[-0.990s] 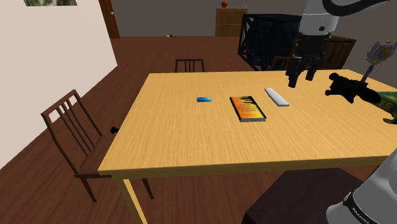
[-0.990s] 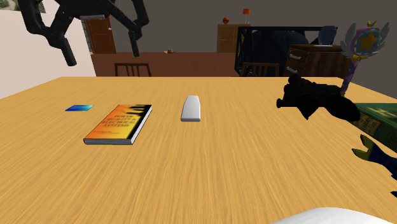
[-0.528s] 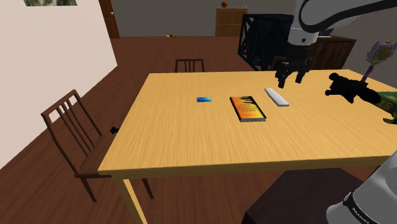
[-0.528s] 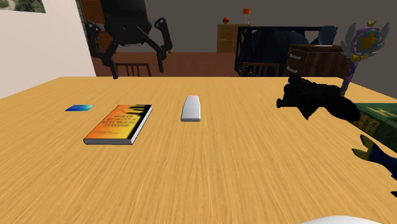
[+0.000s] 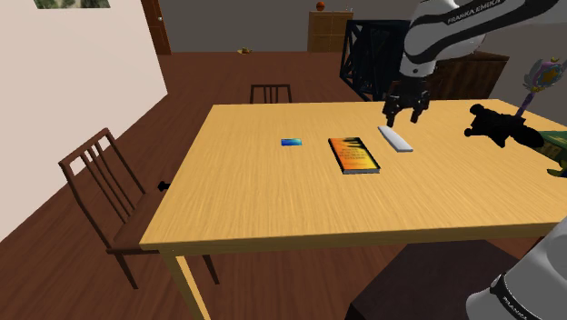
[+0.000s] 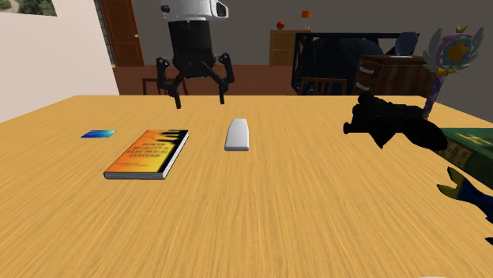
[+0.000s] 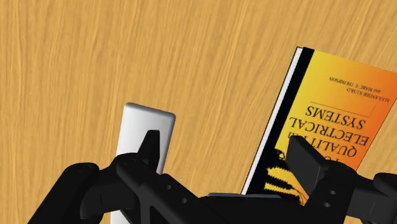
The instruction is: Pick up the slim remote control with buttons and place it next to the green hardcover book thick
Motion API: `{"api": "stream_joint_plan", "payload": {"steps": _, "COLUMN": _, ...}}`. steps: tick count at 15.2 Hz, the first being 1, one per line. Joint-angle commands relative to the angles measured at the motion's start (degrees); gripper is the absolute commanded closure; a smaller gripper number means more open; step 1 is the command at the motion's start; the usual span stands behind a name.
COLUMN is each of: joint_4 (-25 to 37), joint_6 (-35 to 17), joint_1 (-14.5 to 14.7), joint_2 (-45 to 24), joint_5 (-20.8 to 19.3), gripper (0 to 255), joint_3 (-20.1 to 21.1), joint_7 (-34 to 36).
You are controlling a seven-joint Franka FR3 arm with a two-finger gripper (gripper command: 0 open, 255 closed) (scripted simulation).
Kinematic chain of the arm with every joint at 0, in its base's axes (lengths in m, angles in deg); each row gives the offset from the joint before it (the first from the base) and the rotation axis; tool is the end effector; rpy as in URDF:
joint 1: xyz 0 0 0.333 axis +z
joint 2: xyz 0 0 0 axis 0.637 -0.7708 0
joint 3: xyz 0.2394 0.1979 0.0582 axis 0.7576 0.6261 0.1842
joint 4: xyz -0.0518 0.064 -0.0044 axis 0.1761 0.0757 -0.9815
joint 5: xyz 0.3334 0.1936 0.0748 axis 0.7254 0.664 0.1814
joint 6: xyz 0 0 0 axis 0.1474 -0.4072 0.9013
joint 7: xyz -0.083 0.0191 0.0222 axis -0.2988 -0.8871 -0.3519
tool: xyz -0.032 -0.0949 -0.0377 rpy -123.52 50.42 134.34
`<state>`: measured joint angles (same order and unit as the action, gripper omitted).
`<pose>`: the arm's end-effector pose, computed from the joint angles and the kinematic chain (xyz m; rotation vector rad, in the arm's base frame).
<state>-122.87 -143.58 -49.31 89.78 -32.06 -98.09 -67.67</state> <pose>0.4572 -0.1834 0.4582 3.0460 -0.5940 -0.0499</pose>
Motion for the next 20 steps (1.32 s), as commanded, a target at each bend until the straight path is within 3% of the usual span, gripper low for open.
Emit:
{"api": "stream_joint_plan", "payload": {"steps": 1, "joint_4": 1.84, "joint_6": -2.12, "joint_1": -0.8, "joint_2": -3.75, "joint_5": 0.8, "gripper": 0, "joint_3": -1.26, "joint_7": -0.66}}
{"api": "stream_joint_plan", "payload": {"steps": 13, "joint_4": 19.86, "joint_6": -7.92, "joint_1": -6.86, "joint_2": -27.68, "joint_5": 10.07, "gripper": 0, "joint_3": -5.37, "joint_7": -4.86}}
{"api": "stream_joint_plan", "payload": {"steps": 20, "joint_4": 17.73, "joint_6": -12.5, "joint_1": -7.19, "joint_2": -30.24, "joint_5": 11.05, "gripper": 0, "joint_3": -4.93, "joint_7": -5.5}}
